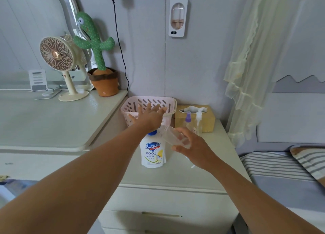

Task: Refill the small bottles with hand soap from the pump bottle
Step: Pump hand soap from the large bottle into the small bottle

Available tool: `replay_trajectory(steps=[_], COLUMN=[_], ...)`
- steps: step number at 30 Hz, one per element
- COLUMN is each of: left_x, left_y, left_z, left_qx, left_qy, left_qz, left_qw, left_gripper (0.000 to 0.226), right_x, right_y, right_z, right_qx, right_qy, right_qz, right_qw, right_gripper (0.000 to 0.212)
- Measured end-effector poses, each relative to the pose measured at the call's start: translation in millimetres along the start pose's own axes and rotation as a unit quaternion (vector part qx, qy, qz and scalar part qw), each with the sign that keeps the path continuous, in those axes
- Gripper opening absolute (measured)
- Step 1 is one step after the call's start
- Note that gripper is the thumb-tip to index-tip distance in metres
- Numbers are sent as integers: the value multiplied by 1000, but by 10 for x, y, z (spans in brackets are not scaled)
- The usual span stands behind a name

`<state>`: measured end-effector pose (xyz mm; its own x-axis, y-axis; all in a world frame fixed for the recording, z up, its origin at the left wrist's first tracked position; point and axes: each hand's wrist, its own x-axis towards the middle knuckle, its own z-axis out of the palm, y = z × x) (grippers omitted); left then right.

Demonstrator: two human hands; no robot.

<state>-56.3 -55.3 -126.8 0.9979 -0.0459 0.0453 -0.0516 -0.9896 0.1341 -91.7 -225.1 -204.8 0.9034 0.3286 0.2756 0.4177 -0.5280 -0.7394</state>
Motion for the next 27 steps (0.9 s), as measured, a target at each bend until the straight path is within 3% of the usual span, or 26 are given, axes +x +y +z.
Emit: replay_trajectory(steps=[9,16,22,27], left_x=[34,133,67,79], left_y=[-9,-104,-34,-94], left_z=[-123,100,-115,49], left_qx=[-24,-8,-41,-69], left_qy=[-21,-15,-28,-21], left_qz=[-23,25,-23,-13], left_qw=[999,1000,999,997], left_gripper=[46,49,45,45], right_x=[13,-54,-16,-38], right_y=[-57,-16,-85,-40], right_z=[-22,81,15,73], right_qx=[4,12,6,7], right_qy=[9,7,16,8], right_qz=[4,10,3,6], right_qw=[1000,1000,1000,1000], right_gripper=[47,45,47,47])
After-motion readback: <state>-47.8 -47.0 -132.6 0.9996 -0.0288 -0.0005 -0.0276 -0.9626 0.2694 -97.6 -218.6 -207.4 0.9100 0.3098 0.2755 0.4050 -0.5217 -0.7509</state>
